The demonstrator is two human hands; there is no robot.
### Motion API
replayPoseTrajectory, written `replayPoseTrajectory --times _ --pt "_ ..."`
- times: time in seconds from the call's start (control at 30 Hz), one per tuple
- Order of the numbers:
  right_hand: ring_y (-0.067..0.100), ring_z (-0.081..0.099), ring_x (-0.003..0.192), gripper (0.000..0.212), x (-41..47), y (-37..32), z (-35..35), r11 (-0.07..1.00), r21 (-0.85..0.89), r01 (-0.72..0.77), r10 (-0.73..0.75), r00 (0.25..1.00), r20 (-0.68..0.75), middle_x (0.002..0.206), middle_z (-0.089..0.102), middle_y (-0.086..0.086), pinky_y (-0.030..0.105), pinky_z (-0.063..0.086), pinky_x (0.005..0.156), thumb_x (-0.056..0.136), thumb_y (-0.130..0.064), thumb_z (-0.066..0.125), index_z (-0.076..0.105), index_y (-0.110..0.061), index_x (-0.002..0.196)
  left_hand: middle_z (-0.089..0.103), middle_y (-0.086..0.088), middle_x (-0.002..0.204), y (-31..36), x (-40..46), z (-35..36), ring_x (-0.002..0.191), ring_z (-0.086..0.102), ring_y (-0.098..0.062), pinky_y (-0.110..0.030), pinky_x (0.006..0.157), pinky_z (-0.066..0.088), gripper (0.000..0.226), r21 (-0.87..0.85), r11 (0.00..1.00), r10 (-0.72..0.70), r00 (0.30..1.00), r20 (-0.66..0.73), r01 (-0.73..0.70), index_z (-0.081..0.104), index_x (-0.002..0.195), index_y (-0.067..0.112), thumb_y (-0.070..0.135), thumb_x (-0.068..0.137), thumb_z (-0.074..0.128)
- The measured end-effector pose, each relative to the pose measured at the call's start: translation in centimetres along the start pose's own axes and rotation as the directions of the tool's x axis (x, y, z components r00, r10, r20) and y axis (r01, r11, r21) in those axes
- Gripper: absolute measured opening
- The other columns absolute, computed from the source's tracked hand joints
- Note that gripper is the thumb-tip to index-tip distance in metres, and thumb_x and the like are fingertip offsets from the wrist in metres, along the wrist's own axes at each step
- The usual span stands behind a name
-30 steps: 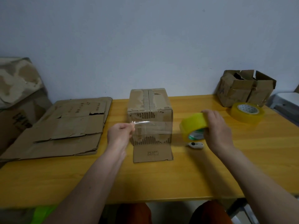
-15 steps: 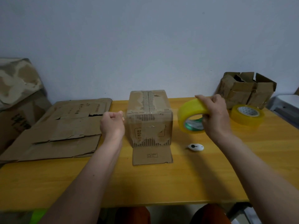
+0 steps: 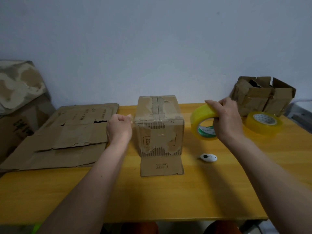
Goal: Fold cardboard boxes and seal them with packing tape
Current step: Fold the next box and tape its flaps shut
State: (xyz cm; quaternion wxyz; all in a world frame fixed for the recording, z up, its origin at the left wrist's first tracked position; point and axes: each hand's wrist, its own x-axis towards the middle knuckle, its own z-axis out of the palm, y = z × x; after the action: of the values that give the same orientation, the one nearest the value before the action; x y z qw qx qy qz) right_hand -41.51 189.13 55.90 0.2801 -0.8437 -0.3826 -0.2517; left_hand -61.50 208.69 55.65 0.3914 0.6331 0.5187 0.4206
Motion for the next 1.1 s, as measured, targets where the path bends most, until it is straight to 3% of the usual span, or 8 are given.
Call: replayPoseTrajectory --times 0.27,0.43,0.5,0.6,0.77,0.87,1.03,1.1 --pt "0.031 0.04 0.104 0.065 -0.4 -0.1 2.7 0.999 -0.019 -0.03 0.033 0.988 0.152 0.108 0.045 0.014 0.033 0.035 0.076 0.081 0.018 0.049 0.053 -0.019 0.135 0.053 0.007 0.089 -1.0 -0.1 0.4 0.094 0.046 -0.014 -0.03 0.083 0.034 0.02 -0.061 0.988 -0.127 0.975 0.185 0.14 0.062 0.086 0.01 0.024 0.098 0.054" --pt "0.032 0.041 0.103 0.064 -0.7 -0.4 3.2 1.0 -0.013 -0.025 0.027 0.985 0.169 0.106 0.046 0.015 0.034 0.035 0.076 0.08 0.019 0.049 0.055 -0.017 0.134 0.057 -0.004 0.086 -1.2 0.6 0.7 0.079 0.051 -0.02 -0.031 0.072 0.042 0.029 0.003 0.986 -0.159 0.947 0.279 0.165 0.058 0.077 0.013 0.029 0.1 0.048" --pt "0.031 0.041 0.102 0.064 -0.7 -0.5 3.0 1.0 -0.013 -0.022 0.023 0.985 0.171 0.105 0.046 0.015 0.034 0.035 0.075 0.08 0.019 0.05 0.056 -0.017 0.133 0.059 -0.011 0.104 -0.9 1.3 0.9 0.089 0.057 -0.025 -0.033 0.08 0.048 0.026 -0.004 0.975 -0.21 0.937 0.279 0.22 0.06 0.098 0.007 0.032 0.098 0.051" --pt "0.031 0.04 0.1 0.063 -1.0 -0.4 2.7 0.999 0.006 -0.033 0.031 0.984 0.176 0.102 0.044 0.013 0.031 0.03 0.073 0.08 0.019 0.051 0.056 -0.016 0.132 0.034 -0.015 0.148 -1.0 1.6 0.7 0.126 0.046 -0.033 -0.045 0.101 0.047 0.076 0.005 0.942 -0.325 0.91 0.259 0.335 0.024 0.146 0.009 0.034 0.089 0.068" --pt "0.028 0.04 0.1 0.063 -1.5 -0.9 2.3 0.998 0.038 -0.049 0.041 0.981 0.189 0.099 0.039 0.007 0.031 0.031 0.074 0.081 0.018 0.051 0.054 -0.015 0.134 0.06 0.005 0.108 -1.7 0.0 0.9 0.104 0.058 -0.016 -0.022 0.081 0.046 0.021 -0.076 0.997 0.016 0.993 0.117 -0.007 0.06 0.105 0.019 0.004 0.09 0.063" --pt "0.022 0.037 0.097 0.063 -1.7 -1.1 2.1 0.996 0.056 -0.073 0.059 0.976 0.21 0.098 0.037 0.004 0.03 0.032 0.074 0.081 0.017 0.051 0.053 -0.017 0.135 0.067 0.003 0.111 -1.1 -0.5 0.6 0.101 0.061 -0.011 -0.014 0.078 0.046 0.029 0.014 0.984 0.172 0.974 0.148 -0.176 0.068 0.111 0.017 0.0 0.096 0.049" --pt "0.023 0.045 0.103 0.061 -2.0 -2.3 1.1 0.976 0.164 -0.142 0.072 0.927 0.369 0.111 0.049 0.006 0.029 0.035 0.078 0.084 0.003 0.055 0.048 -0.022 0.138 0.043 0.0 0.147 0.8 1.0 0.3 0.135 0.039 -0.024 -0.043 0.107 0.032 0.049 0.197 0.951 0.142 0.902 0.408 -0.239 0.039 0.145 0.026 0.047 0.101 0.033" --pt "0.026 0.048 0.114 0.061 -2.1 -2.8 0.6 0.951 0.264 -0.163 0.02 0.882 0.472 0.124 0.051 0.007 0.035 0.044 0.087 0.084 -0.008 0.063 0.046 -0.025 0.139 0.039 -0.006 0.149 2.1 0.7 0.8 0.139 0.029 -0.029 -0.047 0.11 0.027 0.065 0.483 0.785 0.151 0.877 0.457 -0.387 0.048 0.139 0.025 0.066 0.095 0.025"
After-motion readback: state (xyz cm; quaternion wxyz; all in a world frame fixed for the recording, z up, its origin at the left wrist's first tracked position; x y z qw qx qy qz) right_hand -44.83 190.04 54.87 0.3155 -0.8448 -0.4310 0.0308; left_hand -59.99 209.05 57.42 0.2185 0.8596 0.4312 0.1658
